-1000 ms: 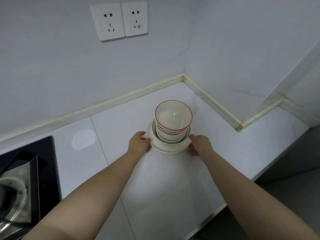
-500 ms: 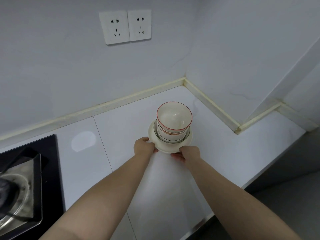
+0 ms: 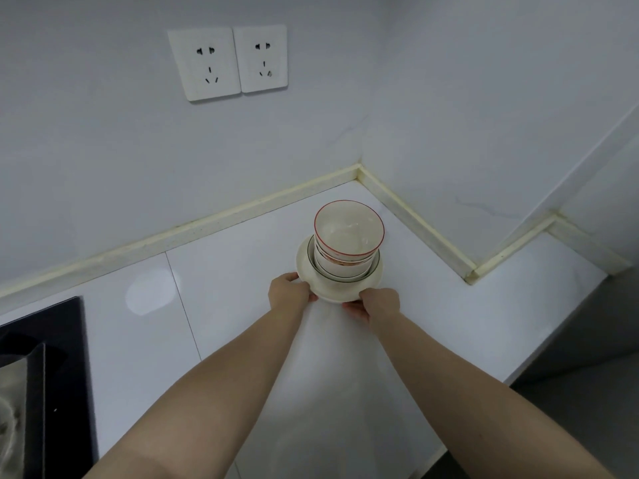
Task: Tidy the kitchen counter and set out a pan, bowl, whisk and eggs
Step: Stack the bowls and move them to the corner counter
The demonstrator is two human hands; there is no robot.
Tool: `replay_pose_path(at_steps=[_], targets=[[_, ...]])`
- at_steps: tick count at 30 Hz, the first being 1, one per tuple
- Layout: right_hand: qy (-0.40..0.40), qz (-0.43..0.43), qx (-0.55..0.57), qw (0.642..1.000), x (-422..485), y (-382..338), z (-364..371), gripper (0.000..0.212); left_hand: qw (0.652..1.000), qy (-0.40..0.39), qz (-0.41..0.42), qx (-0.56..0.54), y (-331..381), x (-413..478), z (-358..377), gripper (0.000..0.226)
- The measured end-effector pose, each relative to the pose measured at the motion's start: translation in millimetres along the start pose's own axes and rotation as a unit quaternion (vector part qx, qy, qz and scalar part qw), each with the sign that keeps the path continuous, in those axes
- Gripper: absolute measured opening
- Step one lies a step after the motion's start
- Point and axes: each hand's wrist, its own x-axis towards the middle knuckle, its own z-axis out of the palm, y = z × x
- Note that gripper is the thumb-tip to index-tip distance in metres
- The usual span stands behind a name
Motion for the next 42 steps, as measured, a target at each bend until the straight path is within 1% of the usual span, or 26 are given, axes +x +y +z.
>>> replay_pose_path(at_steps=[3, 7, 10, 13, 15, 17, 21, 24, 27, 29, 31, 33, 34, 38, 40, 42], targets=[[0.014, -0.006, -0.022, 1.0, 20.9, -7.4, 3.7, 0.018, 1.0, -0.009, -0.003, -0.013, 8.8, 12.5, 9.0, 0.019], [0.021, -0.011, -0.032, 0.999, 45.9, -21.7, 7.7, 0.019, 1.0, -0.018, -0.01, -0.021, 21.7, 28.7, 20.4, 0.018], [0.025, -0.016, -0.047, 0.998, 64.3, -33.4, 9.9, 0.016, 0.999, -0.024, -0.018, -0.034, 34.6, 40.9, 28.8, 0.023], [0.031, -0.02, -0.059, 0.998, 82.1, -48.4, 13.5, 0.017, 0.998, -0.03, -0.031, -0.049, 47.0, 54.7, 38.3, 0.02], [0.03, -0.022, -0.067, 0.997, 90.3, -58.2, 15.0, 0.012, 0.996, -0.039, -0.036, -0.066, 54.2, 61.1, 44.0, 0.018], [0.023, -0.02, -0.059, 0.998, 94.1, -68.7, 17.3, 0.004, 0.995, -0.05, -0.034, -0.083, 61.2, 66.5, 49.4, 0.018], [0.011, -0.026, -0.013, 1.0, 103.7, -85.5, 19.1, 0.01, 0.992, -0.062, -0.038, -0.103, 74.7, 80.4, 60.2, 0.018], [0.002, -0.034, 0.004, 0.999, 115.7, -96.0, 18.5, 0.015, 0.986, -0.073, -0.048, -0.139, 81.9, 90.2, 67.1, 0.015], [0.001, -0.044, 0.001, 0.999, 126.3, -104.1, 18.2, 0.016, 0.979, -0.086, -0.055, -0.176, 85.4, 95.5, 72.9, 0.027], [-0.013, -0.056, 0.0, 0.998, 132.9, -109.5, 20.7, 0.008, 0.977, -0.084, -0.056, -0.187, 88.1, 98.5, 77.3, 0.031], [-0.014, -0.056, -0.011, 0.998, 134.3, -114.3, 20.5, 0.013, 0.976, -0.075, -0.059, -0.196, 90.4, 101.7, 79.4, 0.033], [-0.036, -0.054, -0.005, 0.998, 135.2, -119.1, 20.2, 0.01, 0.975, -0.074, -0.059, -0.2, 92.3, 104.1, 81.4, 0.032], [-0.044, -0.054, -0.002, 0.998, 138.2, -119.6, 20.8, 0.014, 0.974, -0.077, -0.058, -0.203, 93.0, 104.7, 82.5, 0.031], [-0.009, -0.075, -0.062, 0.995, 163.1, -114.8, 25.7, 0.016, 0.973, -0.076, -0.05, -0.213, 95.1, 103.4, 82.7, 0.022], [-0.002, -0.066, -0.08, 0.995, 189.0, -104.3, 27.2, 0.018, 0.974, -0.07, -0.051, -0.21, 95.9, 104.0, 82.7, 0.023], [0.003, -0.063, -0.08, 0.995, 189.1, -103.9, 27.7, 0.022, 0.975, -0.064, -0.054, -0.206, 96.6, 105.6, 83.2, 0.023]])
